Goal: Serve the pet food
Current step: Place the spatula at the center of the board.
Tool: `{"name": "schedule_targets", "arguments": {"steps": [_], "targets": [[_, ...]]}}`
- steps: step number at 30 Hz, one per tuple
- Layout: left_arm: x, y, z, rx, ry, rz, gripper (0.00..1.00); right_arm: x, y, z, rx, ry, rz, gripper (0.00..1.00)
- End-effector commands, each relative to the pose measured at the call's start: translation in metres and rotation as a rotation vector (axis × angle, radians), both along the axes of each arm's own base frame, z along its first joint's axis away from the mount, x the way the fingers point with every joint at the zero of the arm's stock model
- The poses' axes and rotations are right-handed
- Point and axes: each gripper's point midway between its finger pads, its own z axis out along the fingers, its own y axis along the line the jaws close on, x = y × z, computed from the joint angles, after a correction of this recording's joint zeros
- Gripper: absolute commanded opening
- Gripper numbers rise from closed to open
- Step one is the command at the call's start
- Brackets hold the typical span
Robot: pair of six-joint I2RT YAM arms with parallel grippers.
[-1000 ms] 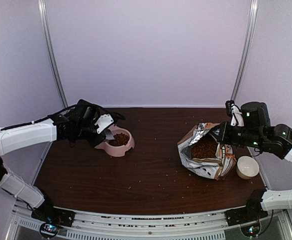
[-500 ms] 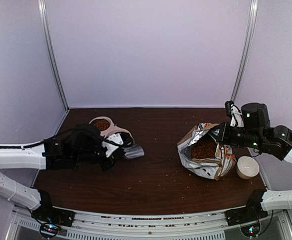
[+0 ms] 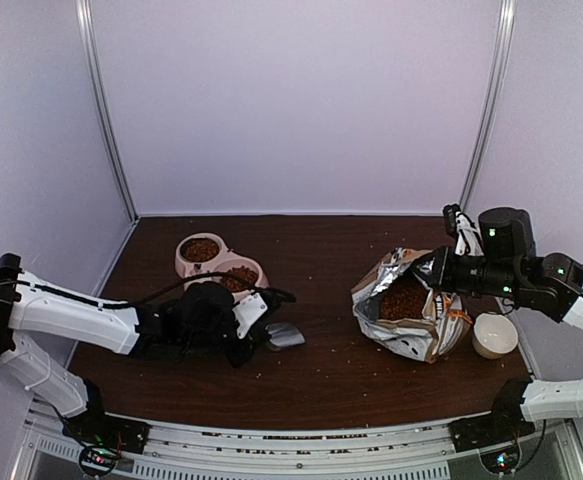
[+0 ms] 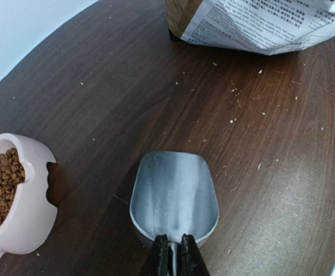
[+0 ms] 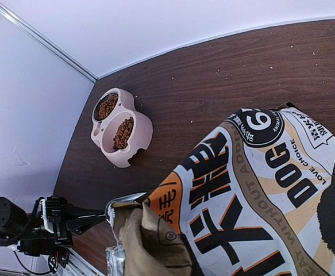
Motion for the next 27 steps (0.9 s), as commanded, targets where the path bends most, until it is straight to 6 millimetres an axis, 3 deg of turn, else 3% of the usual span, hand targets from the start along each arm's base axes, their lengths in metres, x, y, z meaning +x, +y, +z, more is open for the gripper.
{"name": "schedule_targets", "arguments": {"steps": [1, 7, 16, 21, 27], "targets": [[-0.005, -0.014, -0.008, -0.049, 0.056, -0.012, 0.03, 0.004, 0.002, 0.003, 0.022, -0.013, 0.000, 0.00], [-0.010, -0.005, -0.031, -0.005, 0.100, 0.008, 0.16, 0.001, 0.007, -0.003, 0.020, 0.006, 0.031, 0.00], [-0.009, 0.003, -0.036, -0.009, 0.128, 0.059, 0.49, -0.008, 0.018, 0.001, -0.030, 0.008, 0.142, 0.00], [0.000, 0.012, -0.014, -0.035, 0.072, 0.120, 0.57, -0.016, 0.024, 0.013, -0.036, -0.024, 0.223, 0.00], [0.005, 0.027, 0.026, -0.056, 0.020, 0.177, 0.63, -0.032, 0.041, 0.034, -0.051, -0.058, 0.360, 0.00]]}}
